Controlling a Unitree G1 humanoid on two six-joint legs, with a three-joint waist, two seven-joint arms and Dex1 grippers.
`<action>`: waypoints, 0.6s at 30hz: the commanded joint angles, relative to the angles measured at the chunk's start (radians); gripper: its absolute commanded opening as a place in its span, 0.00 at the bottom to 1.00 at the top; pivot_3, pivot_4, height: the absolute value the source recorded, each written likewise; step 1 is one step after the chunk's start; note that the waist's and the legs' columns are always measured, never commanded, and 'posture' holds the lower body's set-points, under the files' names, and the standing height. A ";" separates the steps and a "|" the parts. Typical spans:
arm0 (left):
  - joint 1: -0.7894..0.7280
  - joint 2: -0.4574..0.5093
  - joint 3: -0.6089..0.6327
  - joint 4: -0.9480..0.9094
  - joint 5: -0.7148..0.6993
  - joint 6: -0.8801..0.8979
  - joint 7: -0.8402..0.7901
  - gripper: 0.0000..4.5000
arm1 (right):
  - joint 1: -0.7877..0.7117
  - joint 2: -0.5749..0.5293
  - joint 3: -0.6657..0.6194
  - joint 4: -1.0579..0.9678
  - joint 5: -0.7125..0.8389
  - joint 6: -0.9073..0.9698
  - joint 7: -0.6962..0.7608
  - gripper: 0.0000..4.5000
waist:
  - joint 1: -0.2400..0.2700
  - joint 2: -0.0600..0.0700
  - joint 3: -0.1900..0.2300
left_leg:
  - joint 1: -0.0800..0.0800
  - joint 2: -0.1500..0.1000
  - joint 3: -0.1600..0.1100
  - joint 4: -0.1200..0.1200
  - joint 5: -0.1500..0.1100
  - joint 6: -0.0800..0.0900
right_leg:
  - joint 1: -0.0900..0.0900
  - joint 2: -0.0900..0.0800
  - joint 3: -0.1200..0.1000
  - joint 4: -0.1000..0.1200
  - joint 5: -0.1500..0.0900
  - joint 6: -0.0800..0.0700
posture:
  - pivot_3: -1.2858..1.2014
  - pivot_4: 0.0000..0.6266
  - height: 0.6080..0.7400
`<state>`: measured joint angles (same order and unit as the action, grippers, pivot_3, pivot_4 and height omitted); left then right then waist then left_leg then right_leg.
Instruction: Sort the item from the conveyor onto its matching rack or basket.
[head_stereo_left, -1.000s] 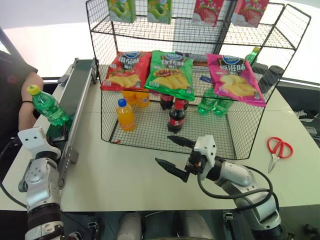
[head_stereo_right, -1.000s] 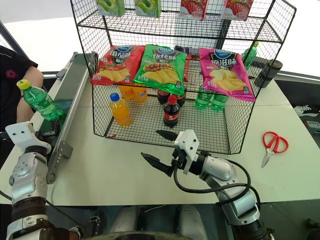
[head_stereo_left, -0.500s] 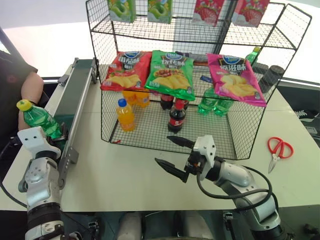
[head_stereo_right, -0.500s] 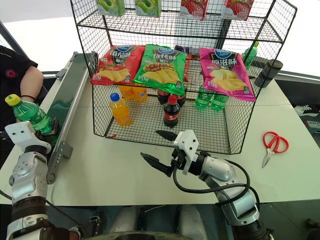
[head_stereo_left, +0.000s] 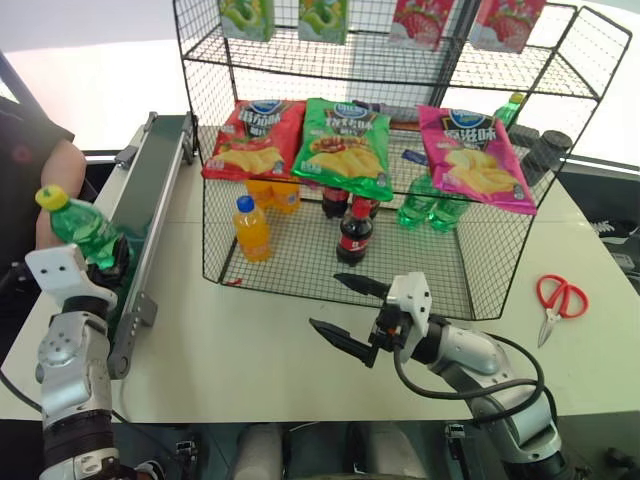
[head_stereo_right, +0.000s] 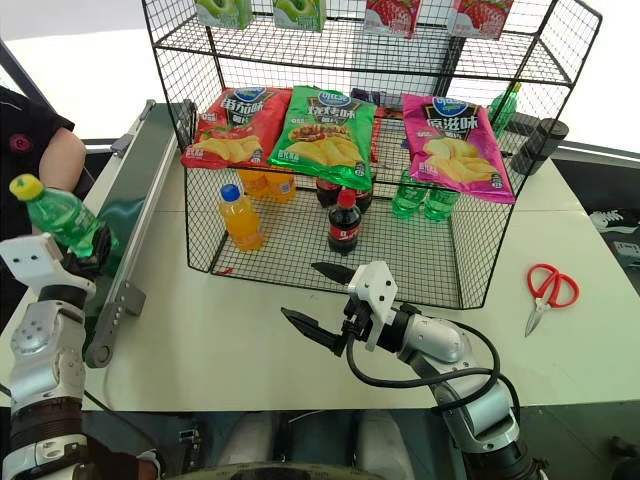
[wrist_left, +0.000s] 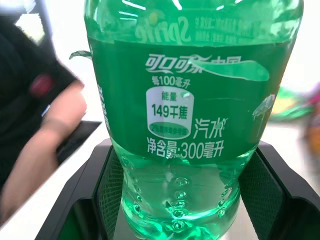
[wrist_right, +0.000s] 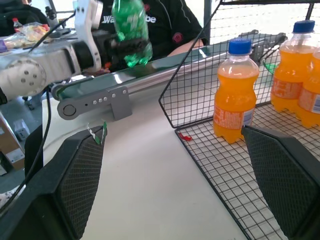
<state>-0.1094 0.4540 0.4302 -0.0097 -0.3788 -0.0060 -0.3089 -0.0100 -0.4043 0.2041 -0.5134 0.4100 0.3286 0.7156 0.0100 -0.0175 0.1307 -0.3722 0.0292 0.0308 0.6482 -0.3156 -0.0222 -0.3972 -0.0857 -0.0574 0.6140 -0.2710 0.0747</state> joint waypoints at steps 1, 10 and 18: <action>0.012 0.031 -0.060 -0.167 -0.016 0.001 -0.086 0.62 | -0.030 -0.020 -0.040 0.012 0.014 -0.014 0.019 1.00 | -0.003 0.000 0.000 | 0.000 -0.001 0.000 0.000 0.000 0.000 | 0.000 -0.001 0.000 0.000 0.000 0.000 | 0.52 0.24 1.00; 0.042 0.043 -0.347 -0.301 -0.069 0.129 -0.360 0.62 | -0.044 -0.027 -0.067 -0.002 0.019 -0.008 -0.006 1.00 | -0.010 0.004 0.002 | 0.000 -0.002 0.000 0.000 0.000 0.000 | 0.001 -0.001 0.000 0.000 0.000 0.000 | 0.52 0.24 1.00; -0.135 -0.015 -0.559 -0.185 -0.061 0.173 -0.579 0.62 | -0.051 -0.015 -0.054 -0.042 0.036 0.055 -0.042 1.00 | 0.003 0.005 0.003 | 0.001 -0.002 0.000 0.003 0.000 0.001 | 0.003 0.005 -0.001 0.001 0.000 0.001 | 0.52 0.24 1.00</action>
<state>-0.2104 0.4477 -0.1067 -0.1853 -0.4238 0.1726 -0.8414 -0.0545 -0.4279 0.1507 -0.5092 0.4324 0.3784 0.6848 0.0131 -0.0129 0.1333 -0.3716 0.0273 0.0303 0.6517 -0.3156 -0.0209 -0.3943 -0.0789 -0.0583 0.6148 -0.2706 0.0756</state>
